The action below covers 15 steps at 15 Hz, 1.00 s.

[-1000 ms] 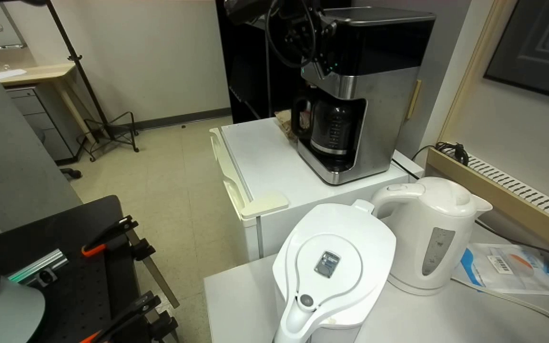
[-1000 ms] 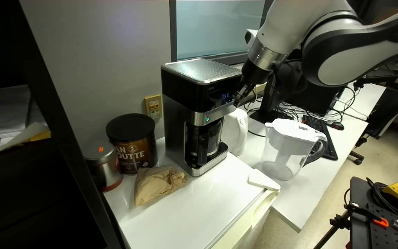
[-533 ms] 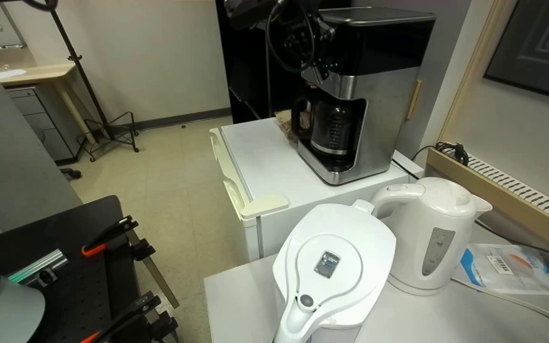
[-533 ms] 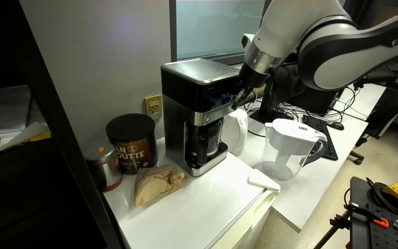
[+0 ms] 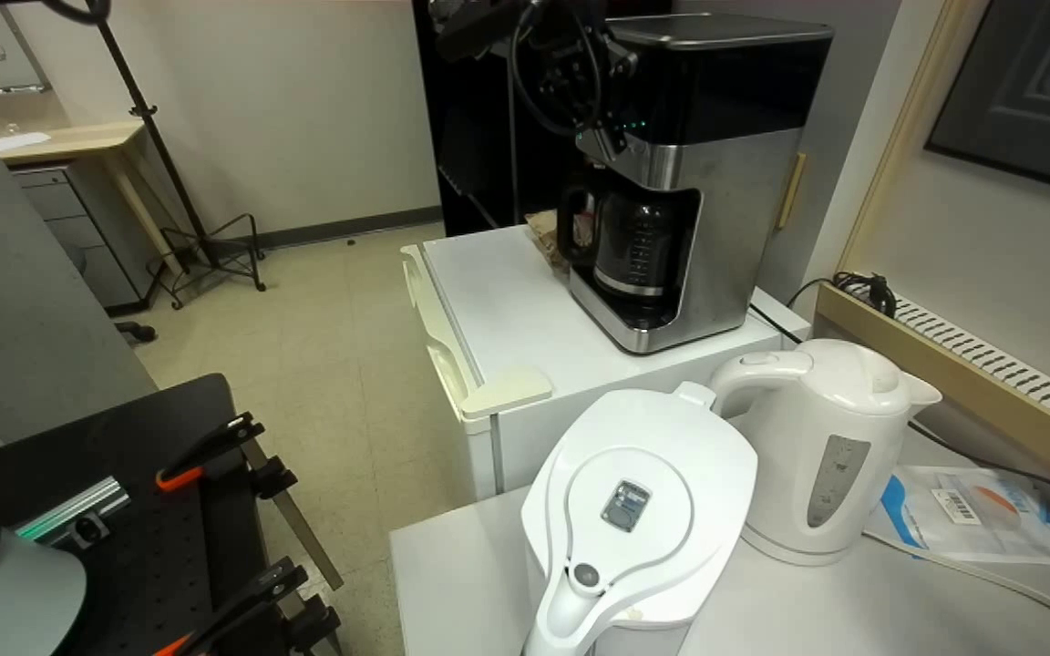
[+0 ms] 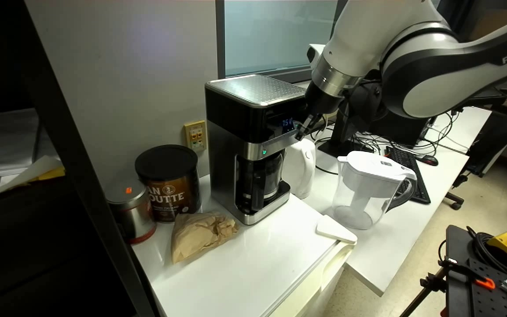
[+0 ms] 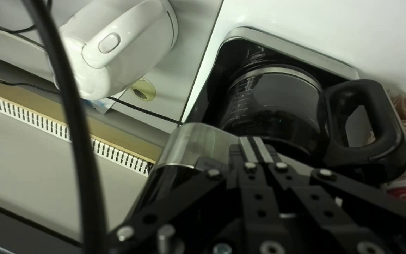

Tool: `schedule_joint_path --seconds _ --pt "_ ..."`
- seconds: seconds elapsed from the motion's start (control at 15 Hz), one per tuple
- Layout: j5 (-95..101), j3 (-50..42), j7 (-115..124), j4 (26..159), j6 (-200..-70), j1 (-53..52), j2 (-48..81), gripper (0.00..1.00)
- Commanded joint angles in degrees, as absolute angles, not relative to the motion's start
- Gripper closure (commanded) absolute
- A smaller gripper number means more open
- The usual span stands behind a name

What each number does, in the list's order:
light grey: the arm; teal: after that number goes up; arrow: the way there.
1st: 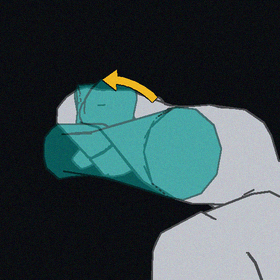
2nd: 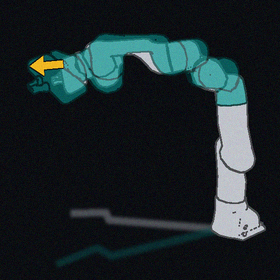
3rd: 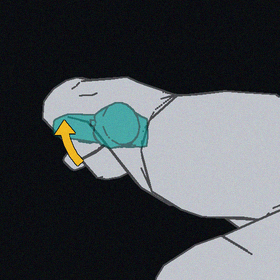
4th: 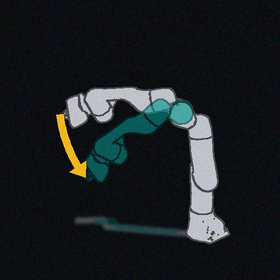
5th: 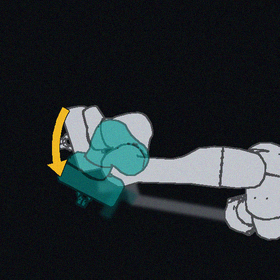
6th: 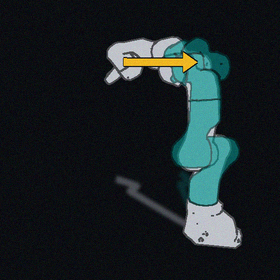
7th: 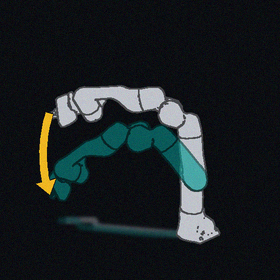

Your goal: Press the button on the coffee machine

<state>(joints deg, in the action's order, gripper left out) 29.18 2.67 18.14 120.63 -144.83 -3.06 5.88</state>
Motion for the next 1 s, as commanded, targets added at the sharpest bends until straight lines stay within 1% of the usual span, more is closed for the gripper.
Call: schedule_joint_path --seconds 0.0,0.33,0.93 --pt "33.23 2.12 18.33 124.99 -144.39 -4.60 1.79 1.00" --pt "42.78 3.74 19.22 131.81 -144.29 -4.99 -3.63 1.00" --pt "48.31 7.57 18.53 138.20 -144.98 -4.81 -9.37 1.00"
